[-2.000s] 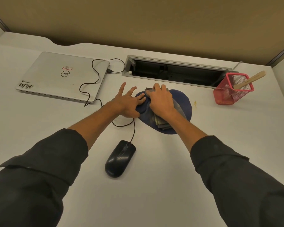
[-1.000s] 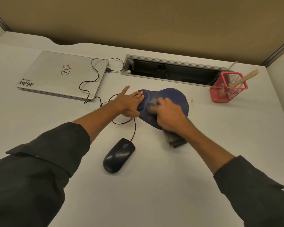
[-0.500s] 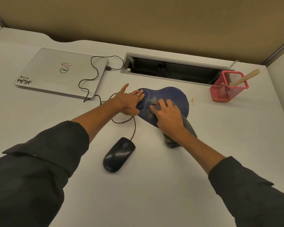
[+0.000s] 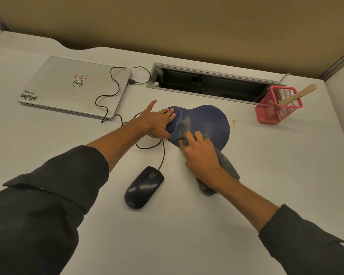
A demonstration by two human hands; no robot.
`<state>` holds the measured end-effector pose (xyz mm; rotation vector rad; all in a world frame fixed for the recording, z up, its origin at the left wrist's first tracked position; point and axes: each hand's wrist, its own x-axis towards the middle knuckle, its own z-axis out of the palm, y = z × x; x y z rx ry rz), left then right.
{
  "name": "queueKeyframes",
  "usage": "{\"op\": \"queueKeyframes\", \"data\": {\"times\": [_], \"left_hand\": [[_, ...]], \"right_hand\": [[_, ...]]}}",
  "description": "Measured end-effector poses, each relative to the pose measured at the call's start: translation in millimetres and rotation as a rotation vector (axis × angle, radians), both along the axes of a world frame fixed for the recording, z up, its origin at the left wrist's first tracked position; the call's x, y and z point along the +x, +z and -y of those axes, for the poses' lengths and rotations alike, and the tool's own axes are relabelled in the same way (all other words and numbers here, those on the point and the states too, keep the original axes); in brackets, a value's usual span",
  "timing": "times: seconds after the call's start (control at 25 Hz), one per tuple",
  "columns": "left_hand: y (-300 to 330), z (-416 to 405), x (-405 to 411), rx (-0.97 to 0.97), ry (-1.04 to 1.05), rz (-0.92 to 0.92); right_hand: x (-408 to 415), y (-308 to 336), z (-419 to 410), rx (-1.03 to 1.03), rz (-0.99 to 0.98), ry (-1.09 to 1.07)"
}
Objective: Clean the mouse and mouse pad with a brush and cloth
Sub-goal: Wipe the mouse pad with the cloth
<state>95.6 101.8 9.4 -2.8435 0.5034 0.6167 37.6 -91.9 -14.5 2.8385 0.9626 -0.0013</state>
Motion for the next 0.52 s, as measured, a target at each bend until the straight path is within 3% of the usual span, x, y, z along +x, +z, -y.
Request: {"op": "queueKeyframes", "data": {"times": [0.2, 0.36, 0.52], "left_hand": [[0.1, 0.2, -0.8, -0.007, 0.002, -0.009], [1.0, -1.3, -1.0, -0.044, 0.021, -0.014], [1.3, -0.4, 0.3, -0.060, 0.014, -0.029]], "right_hand": [[21.0, 9.4, -8.4, 0.030, 0.001, -0.130], [-11.9, 0.7, 3.1, 0.016, -0.003, 0.010], [44.3, 7.1, -15.7, 0.059, -0.008, -0.143]]}}
